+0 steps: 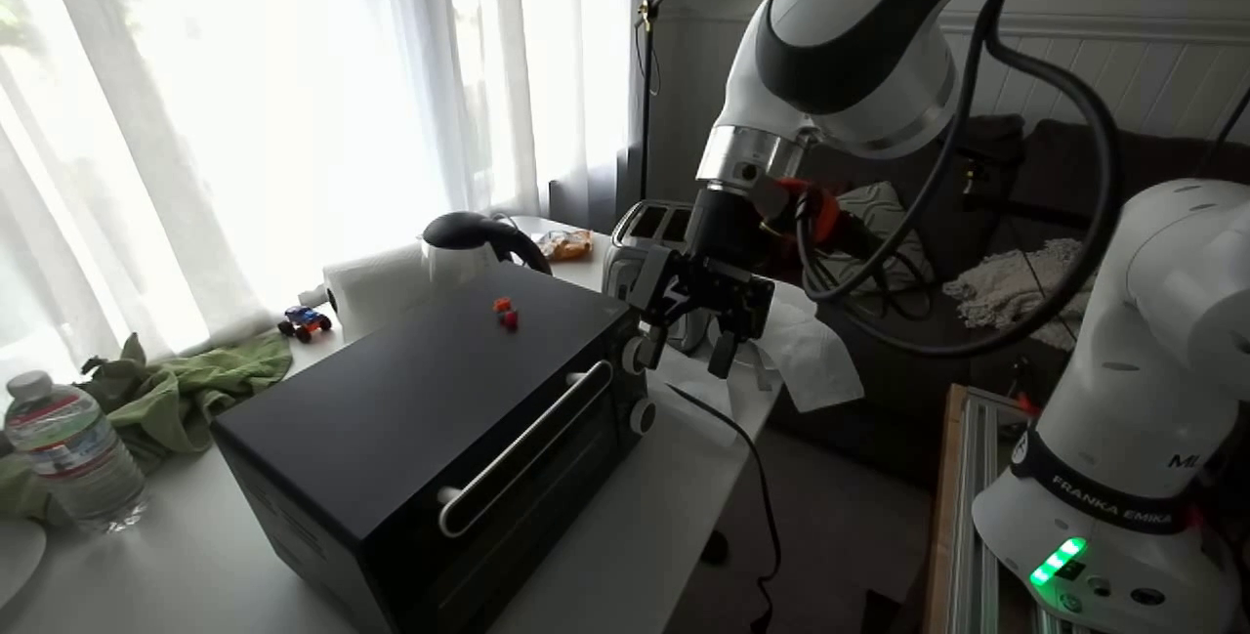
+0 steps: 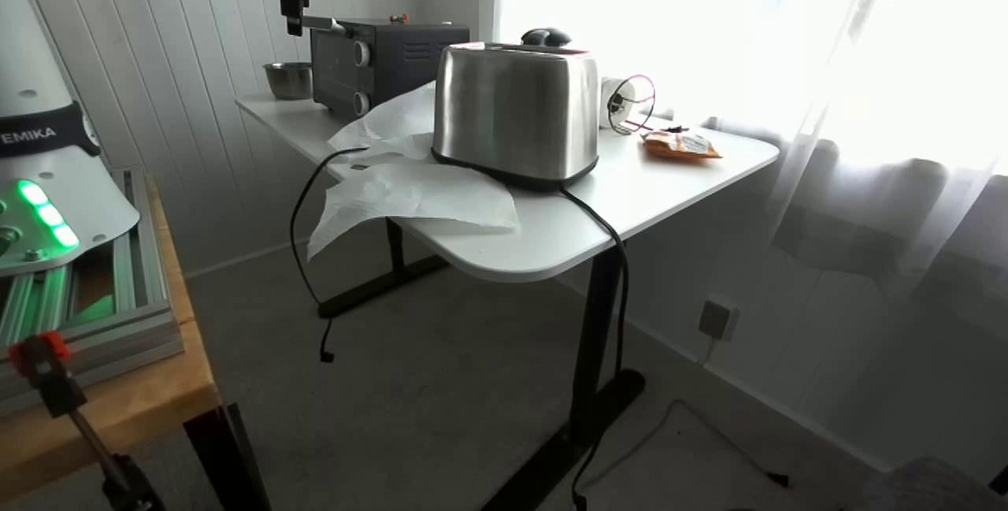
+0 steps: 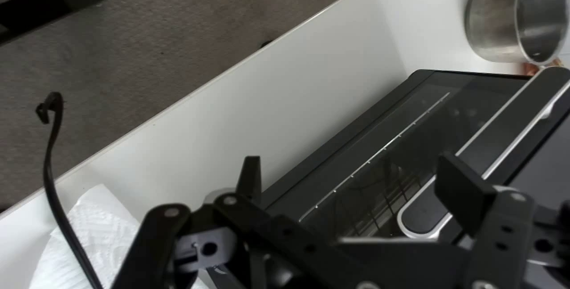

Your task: Close the toaster oven door

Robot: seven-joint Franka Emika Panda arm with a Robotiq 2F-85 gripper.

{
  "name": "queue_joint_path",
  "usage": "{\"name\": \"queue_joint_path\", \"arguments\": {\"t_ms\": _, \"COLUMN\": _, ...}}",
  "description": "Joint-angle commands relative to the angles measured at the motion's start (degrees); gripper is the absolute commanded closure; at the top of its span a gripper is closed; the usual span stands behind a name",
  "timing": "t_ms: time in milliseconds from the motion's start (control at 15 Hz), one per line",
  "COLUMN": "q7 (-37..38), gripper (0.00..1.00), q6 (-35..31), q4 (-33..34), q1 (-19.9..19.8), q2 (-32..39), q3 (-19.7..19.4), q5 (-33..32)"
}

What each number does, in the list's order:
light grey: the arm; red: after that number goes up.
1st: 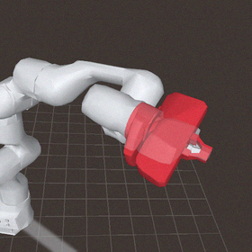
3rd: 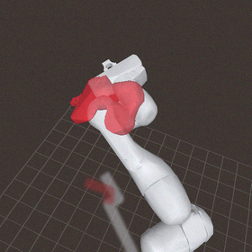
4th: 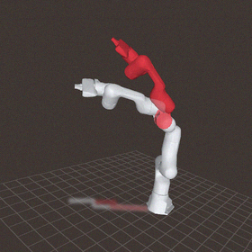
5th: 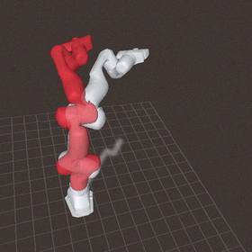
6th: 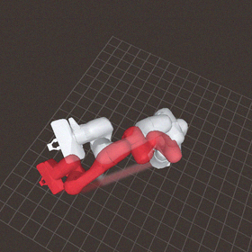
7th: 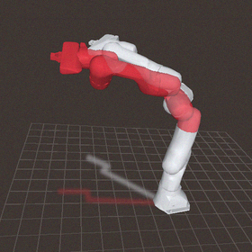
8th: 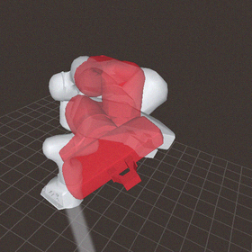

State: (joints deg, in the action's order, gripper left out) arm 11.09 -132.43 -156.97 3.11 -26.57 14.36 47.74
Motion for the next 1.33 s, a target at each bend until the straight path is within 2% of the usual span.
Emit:
{"name": "queue_joint_path", "arguments": {"t_ms": 0, "q7": 7.8, "gripper": 0.0, "q6": 1.8, "q4": -1.17, "q1": 0.98, "q2": -4.76, "q3": 0.8, "q5": -8.87}}
{"name": "queue_joint_path", "arguments": {"t_ms": 333, "q7": 9.78, "gripper": 0.0, "q6": 1.44, "q4": -0.78, "q1": 3.35, "q2": -6.68, "q3": 0.78, "q5": -16.02}}
{"name": "queue_joint_path", "arguments": {"t_ms": 667, "q7": 9.14, "gripper": 0.0, "q6": 0.01, "q4": -0.98, "q1": 5.64, "q2": -8.51, "q3": 0.4, "q5": -18.53}}
{"name": "queue_joint_path", "arguments": {"t_ms": 1267, "q7": 10.51, "gripper": 0.0, "q6": -6.75, "q4": -0.93, "q1": 6.76, "q2": -9.7, "q3": 1.58, "q5": -22.96}}
